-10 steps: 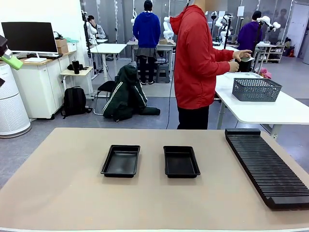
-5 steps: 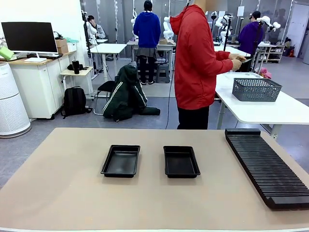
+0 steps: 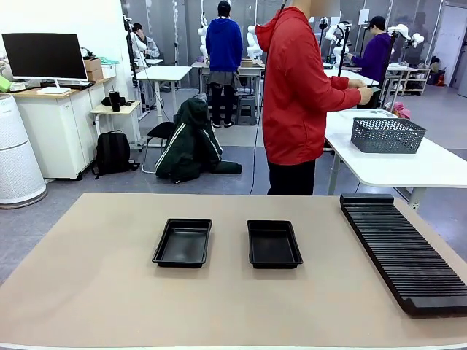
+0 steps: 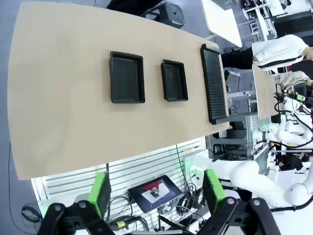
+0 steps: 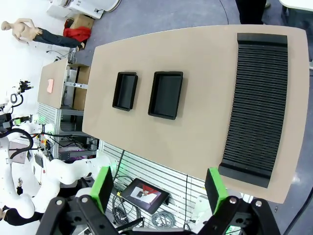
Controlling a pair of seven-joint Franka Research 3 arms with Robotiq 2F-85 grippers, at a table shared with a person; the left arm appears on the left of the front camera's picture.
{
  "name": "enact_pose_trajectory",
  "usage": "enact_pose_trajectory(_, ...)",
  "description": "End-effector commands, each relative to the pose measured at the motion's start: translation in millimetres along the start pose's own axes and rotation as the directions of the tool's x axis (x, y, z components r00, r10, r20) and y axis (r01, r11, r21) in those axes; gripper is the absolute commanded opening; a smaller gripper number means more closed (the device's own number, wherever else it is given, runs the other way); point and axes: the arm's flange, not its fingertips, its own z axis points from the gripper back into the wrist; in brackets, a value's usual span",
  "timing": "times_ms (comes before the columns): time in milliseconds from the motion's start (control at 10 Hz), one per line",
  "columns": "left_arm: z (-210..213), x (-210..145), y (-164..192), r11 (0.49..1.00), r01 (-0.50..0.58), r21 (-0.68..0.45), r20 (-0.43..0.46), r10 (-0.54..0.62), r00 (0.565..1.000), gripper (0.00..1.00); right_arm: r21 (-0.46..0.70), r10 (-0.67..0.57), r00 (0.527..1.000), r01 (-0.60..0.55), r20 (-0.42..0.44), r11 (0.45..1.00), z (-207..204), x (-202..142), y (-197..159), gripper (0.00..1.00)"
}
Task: Inspect and transfer BCBs to ESD trays.
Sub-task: Pick up the Blank PCB from the PCB Rack and place it in the left ESD tray.
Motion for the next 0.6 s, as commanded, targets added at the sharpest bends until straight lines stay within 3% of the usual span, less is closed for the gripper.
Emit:
enact_pose_trajectory(0,17,20,2,1.0,-0.028,-0.006,-0.072,0.028,0.997,1.0,0.0,0.005,1.0,-0.005,0.0,1.0,0,0,2,1.0)
enact_pose_trajectory(500,8,21,5,1.0,-0.026,-0.002,-0.055,0.025,0.998,1.0,0.0,0.005,1.0,-0.005,0.0,1.0,0,0,2,1.0)
